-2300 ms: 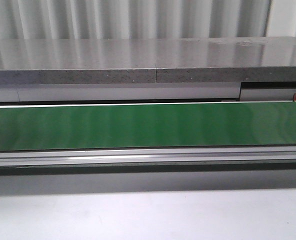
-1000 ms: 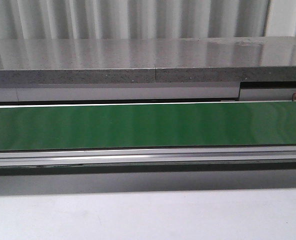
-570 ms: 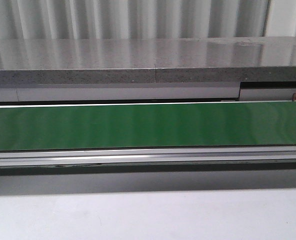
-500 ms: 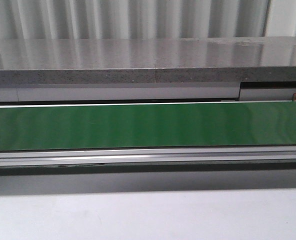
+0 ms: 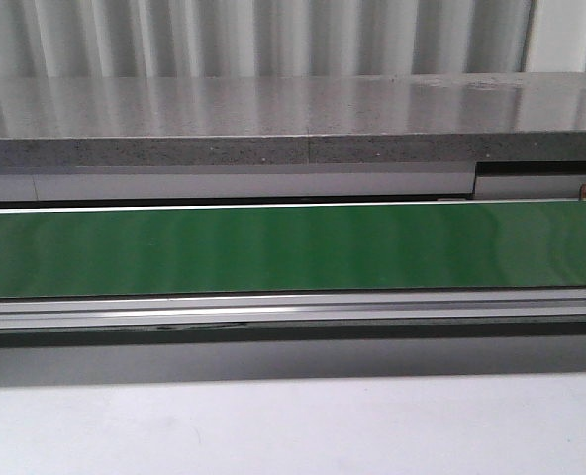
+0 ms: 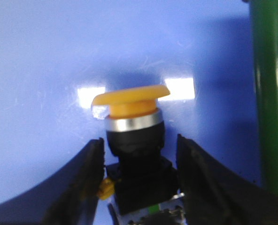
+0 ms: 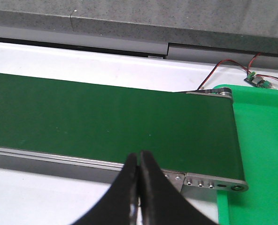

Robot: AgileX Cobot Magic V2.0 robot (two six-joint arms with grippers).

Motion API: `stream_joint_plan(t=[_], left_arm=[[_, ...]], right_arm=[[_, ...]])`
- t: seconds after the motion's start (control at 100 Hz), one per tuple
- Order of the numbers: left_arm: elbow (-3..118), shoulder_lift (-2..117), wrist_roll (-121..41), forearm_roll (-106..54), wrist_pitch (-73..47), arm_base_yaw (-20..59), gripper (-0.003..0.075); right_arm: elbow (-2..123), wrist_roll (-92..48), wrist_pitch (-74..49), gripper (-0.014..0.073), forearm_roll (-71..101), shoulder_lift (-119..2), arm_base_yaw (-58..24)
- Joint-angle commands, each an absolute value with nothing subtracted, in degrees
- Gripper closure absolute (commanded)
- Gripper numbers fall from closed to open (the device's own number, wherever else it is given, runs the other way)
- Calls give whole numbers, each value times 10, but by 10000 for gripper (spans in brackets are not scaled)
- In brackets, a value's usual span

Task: Move button from right to left
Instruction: 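Carry the button with the left gripper over the blue bin and lower it, then open the left gripper to drop the button into the blue bin and rise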

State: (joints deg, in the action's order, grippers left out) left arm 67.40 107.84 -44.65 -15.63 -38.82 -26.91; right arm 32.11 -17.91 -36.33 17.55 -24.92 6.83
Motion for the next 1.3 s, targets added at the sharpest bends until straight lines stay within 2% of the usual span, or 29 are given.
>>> stream_joint_plan(t=[0.0,0.05,0.35,0.56,0.78,1.09,1.29], left_arm=[[691,1053,-448,-172,-379,-270,298],[691,1053,-448,-172,-379,-270,265],[691,1051,-448,-172,-374,-270,265],[691,1000,-448,-179,-349,-270,272],[691,893,-448,-234,-337,-259,281],[678,725,-448,-289,-373,-182,281],[618,601,-446,-303,-375,-143,281]], right_arm=[[335,-182,-327,662,180,-251,67],[335,-182,-327,662,180,-251,67],[335,-182,-327,662,180,-251,67],[335,-182,-327,662,180,-251,67],[335,-182,-327,662,180,-251,67],[335,-182,-327,662,180,-251,67],[335,-182,-327,662,180,-251,67]])
